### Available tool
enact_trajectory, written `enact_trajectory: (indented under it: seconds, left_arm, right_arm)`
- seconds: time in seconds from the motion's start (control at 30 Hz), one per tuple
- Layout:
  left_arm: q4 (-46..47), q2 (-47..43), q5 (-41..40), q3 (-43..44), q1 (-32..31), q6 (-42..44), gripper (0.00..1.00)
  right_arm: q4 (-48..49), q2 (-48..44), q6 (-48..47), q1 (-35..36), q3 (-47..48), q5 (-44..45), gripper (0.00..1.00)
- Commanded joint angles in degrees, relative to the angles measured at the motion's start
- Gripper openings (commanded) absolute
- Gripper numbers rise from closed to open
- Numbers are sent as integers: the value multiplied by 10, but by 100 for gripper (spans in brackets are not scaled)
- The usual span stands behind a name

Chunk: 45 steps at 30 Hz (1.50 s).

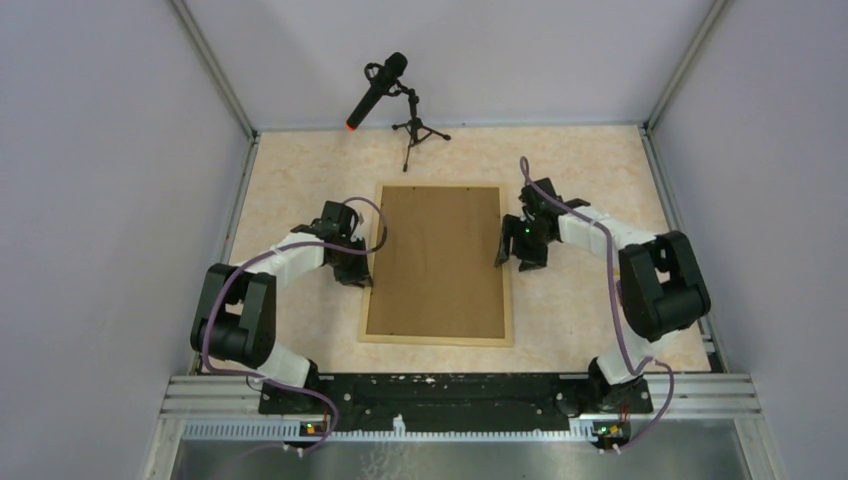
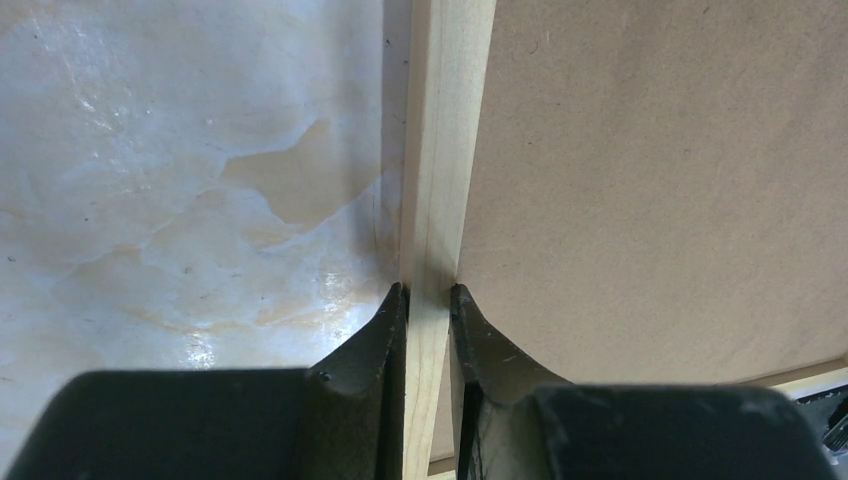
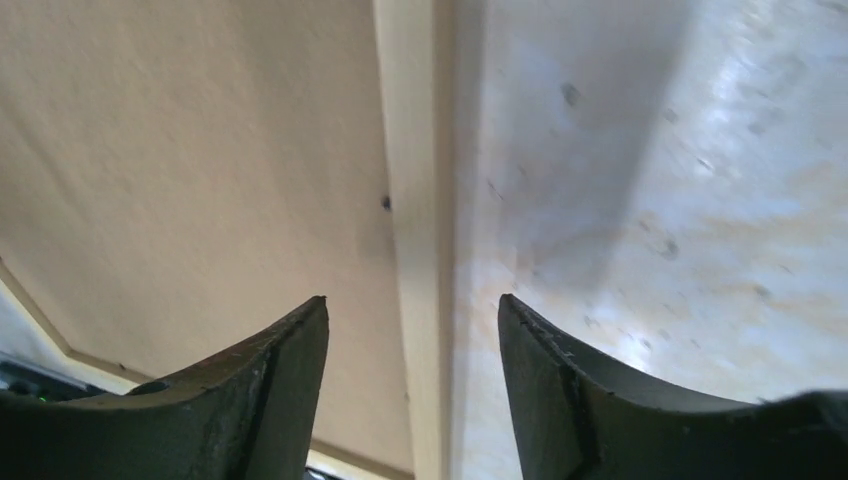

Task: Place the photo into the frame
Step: Install the photo frame at the center of the board.

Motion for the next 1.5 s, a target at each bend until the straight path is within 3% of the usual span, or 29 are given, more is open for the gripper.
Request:
enact_trajectory:
  seconds: [0.0, 0.13, 0.27, 0.6, 1.17, 1.47]
  left_arm:
    - [-6, 7, -9, -14, -10, -12, 0]
    - [-6, 7, -11, -14, -10, -12, 0]
    - [-5, 16, 1, -11, -10, -9, 0]
    - [-6, 10, -1, -13, -11, -10, 0]
    - [-4, 11, 2, -13, -11, -8, 0]
    - [-3, 10, 4, -14, -11, -8, 0]
  right_arm:
    - [-94, -81, -75, -21, -25, -4, 59]
    - [-68, -145, -69, -17, -111, -43, 47]
    - [-44, -157, -50, -9, -134, -61, 34]
    - [-8, -109, -38, 20, -125, -46, 24]
    - [24, -59, -18, 30, -150, -35, 19]
    - [22, -26, 20, 36, -159, 32, 19]
